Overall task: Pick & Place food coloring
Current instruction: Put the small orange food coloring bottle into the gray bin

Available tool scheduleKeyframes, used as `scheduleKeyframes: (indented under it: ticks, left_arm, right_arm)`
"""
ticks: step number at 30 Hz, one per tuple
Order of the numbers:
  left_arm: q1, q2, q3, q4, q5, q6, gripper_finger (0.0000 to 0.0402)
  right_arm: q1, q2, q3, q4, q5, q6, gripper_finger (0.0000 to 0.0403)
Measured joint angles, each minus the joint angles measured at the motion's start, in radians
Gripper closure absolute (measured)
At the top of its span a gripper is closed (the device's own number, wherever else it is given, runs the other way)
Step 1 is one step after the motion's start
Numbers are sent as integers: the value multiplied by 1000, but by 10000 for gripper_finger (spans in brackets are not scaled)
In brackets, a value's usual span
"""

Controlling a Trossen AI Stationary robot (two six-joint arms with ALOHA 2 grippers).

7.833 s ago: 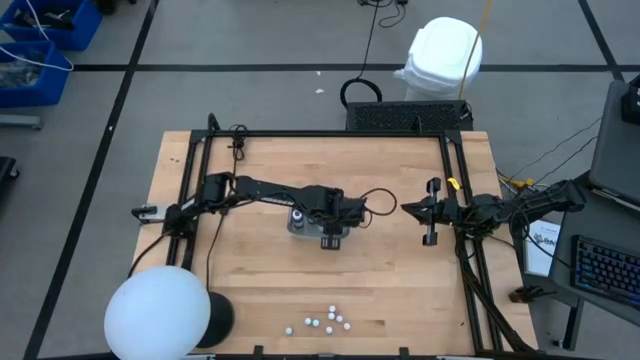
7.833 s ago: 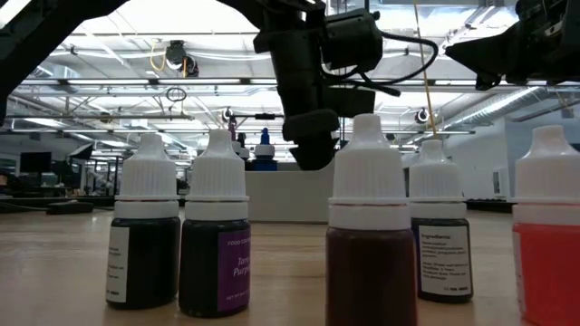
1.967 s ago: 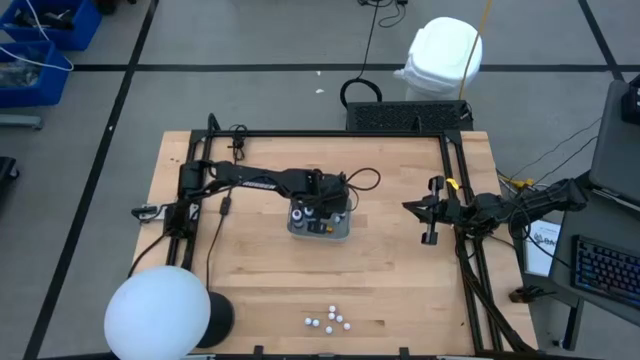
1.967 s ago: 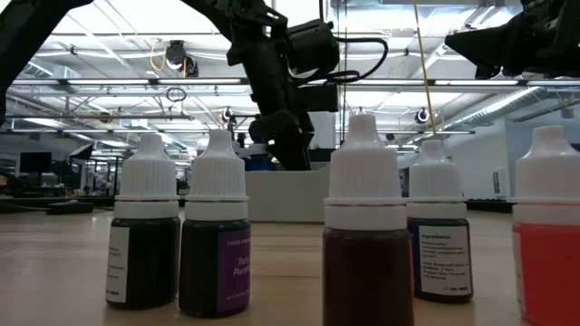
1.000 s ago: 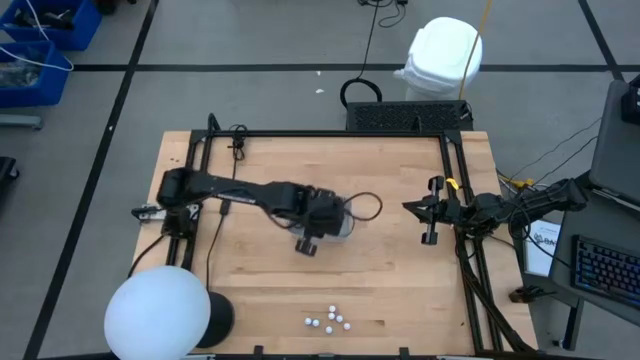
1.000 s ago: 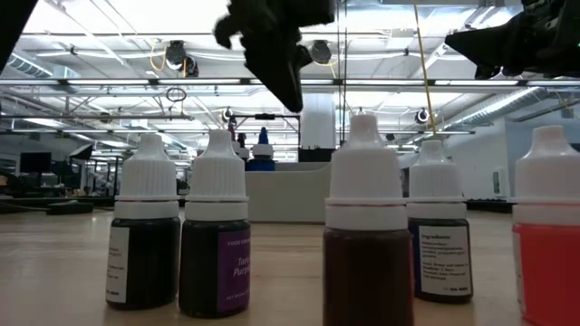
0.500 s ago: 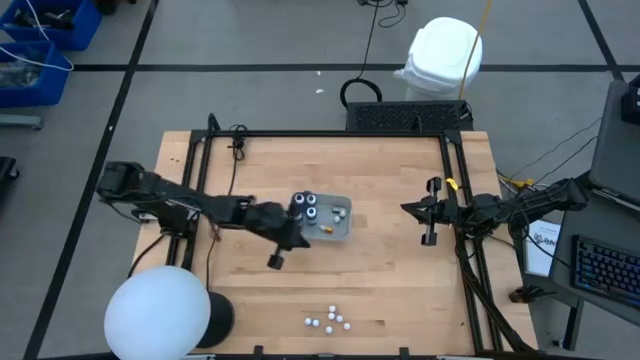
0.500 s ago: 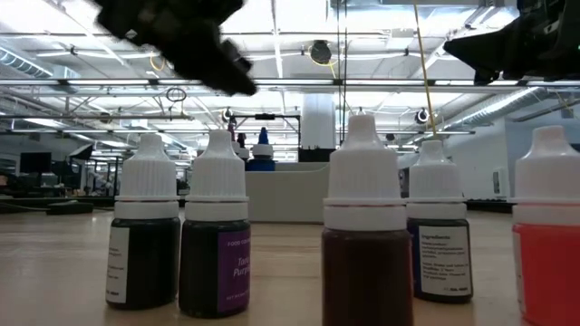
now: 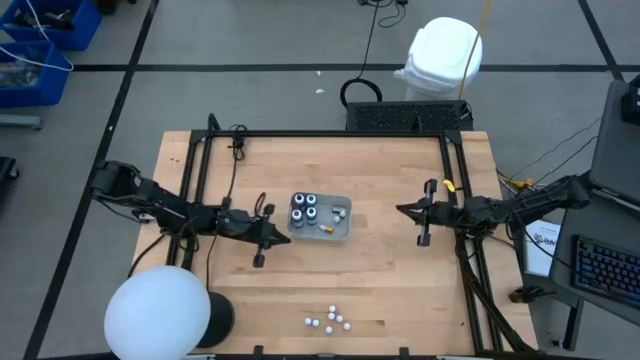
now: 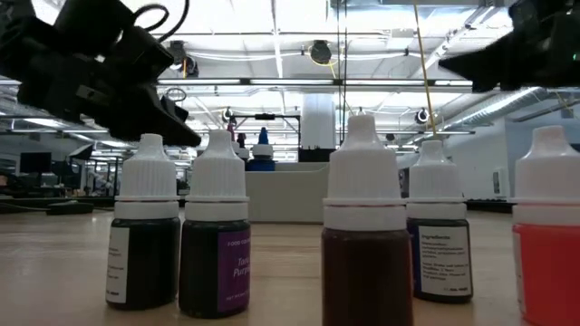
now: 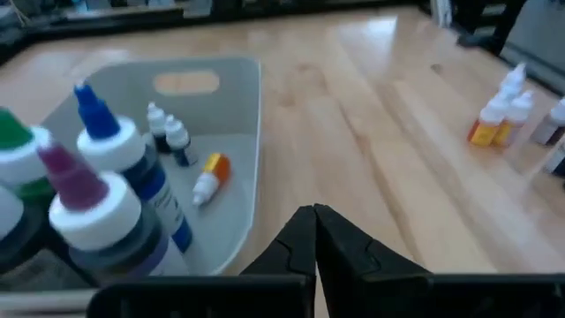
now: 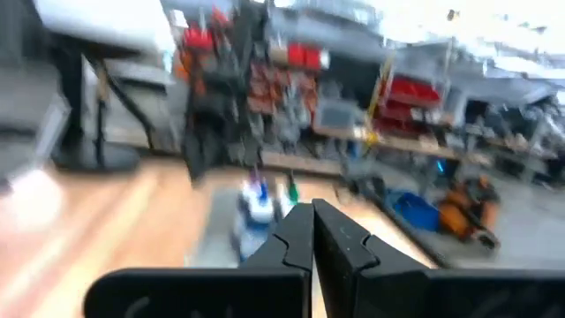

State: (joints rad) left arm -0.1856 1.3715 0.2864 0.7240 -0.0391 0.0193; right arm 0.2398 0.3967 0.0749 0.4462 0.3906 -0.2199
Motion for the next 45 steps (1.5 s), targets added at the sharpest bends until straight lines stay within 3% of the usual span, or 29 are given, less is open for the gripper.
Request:
scheduleKeyframes:
  ticks: [5,14,19,23,27,31,39,45]
  left_arm:
    - [0,0,13,1,-8,1,364]
    - [0,0,32,15,-14,-47,360]
    - [0,0,32,11,-14,-181,360]
    - [0,0,33,4,-14,-236,360]
    - [-8,0,33,-24,-13,-278,360]
    - [-26,1,33,-56,-13,-283,360]
    - [-46,1,33,-60,-14,-254,360]
    - [-45,1,33,-36,-15,-200,360]
  right_arm:
    - [131,238,219,-107,-39,38,403]
    - [439,882,774,-553,237,241,403]
    - [508,1179,1081,-729,235,398,403]
    - [521,1350,1214,-749,172,418,403]
    - [527,1436,1247,-638,124,421,390]
    - [528,1484,1248,-547,87,440,347]
    - [534,1509,1247,-529,51,444,245]
    - [548,1511,1247,-542,51,497,209]
